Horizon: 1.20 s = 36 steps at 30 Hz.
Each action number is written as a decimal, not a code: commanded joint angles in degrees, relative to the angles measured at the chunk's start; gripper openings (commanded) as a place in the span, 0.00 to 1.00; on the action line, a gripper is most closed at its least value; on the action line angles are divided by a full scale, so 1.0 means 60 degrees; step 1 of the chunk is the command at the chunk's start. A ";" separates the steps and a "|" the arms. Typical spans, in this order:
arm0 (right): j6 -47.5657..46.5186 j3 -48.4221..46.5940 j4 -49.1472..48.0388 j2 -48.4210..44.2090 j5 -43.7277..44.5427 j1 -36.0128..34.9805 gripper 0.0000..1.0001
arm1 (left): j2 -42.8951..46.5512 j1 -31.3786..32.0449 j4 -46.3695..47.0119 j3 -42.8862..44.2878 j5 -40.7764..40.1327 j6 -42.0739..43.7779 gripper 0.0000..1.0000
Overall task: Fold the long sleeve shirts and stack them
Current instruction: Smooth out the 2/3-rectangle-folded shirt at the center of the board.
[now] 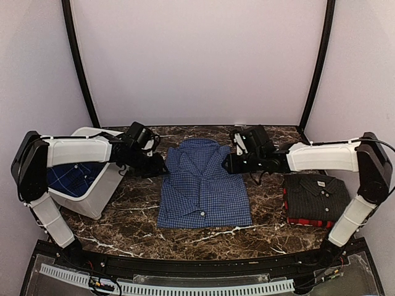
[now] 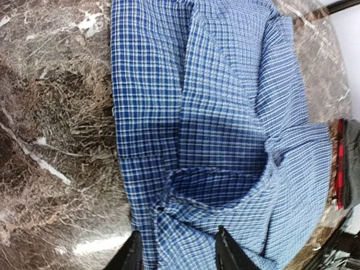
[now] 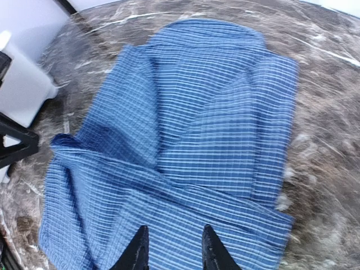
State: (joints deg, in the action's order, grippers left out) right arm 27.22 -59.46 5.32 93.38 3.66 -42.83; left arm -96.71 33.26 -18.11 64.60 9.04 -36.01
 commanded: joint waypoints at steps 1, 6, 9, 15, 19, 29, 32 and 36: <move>-0.0283 -0.0998 -0.0256 0.0847 -0.1397 -0.0800 0.24 | 0.0532 -0.0035 -0.0180 -0.0030 0.0217 0.0131 0.36; -0.0067 -0.2160 -0.0562 0.2306 -0.2253 -0.1304 0.13 | 0.0347 -0.0035 -0.0168 -0.0018 0.0437 0.0110 0.28; 0.0088 -0.2733 -0.0701 0.3120 -0.2567 -0.1332 0.11 | 0.0381 -0.0035 -0.0192 -0.0058 0.0448 0.0078 0.27; 0.0306 -0.4024 -0.0275 0.4648 -0.2276 -0.1329 0.10 | 0.0677 -0.0035 -0.0234 -0.0368 0.0582 -0.0003 0.25; 0.0702 -0.4803 0.0401 0.5390 -0.1514 -0.1218 0.14 | 0.1032 -0.0021 -0.0240 -0.0829 0.0768 -0.0110 0.26; 0.0972 -0.5109 0.0620 0.5310 -0.1129 -0.1254 0.40 | 0.1810 0.0097 0.0044 -0.2053 0.1233 -0.0428 0.30; 0.0817 -0.5369 0.0742 0.5357 -0.1141 -0.1305 0.41 | 0.1760 0.0225 0.0085 -0.2108 0.1357 -0.0477 0.30; 0.0736 -0.5692 0.1031 0.5470 -0.0900 -0.1472 0.38 | 0.1747 0.0426 0.0089 -0.2100 0.1379 -0.0588 0.30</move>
State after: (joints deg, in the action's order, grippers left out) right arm 32.36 -90.70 10.41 126.54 -4.08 -50.63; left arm -87.88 34.63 -17.82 52.71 16.03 -38.52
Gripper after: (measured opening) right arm 0.394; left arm 0.303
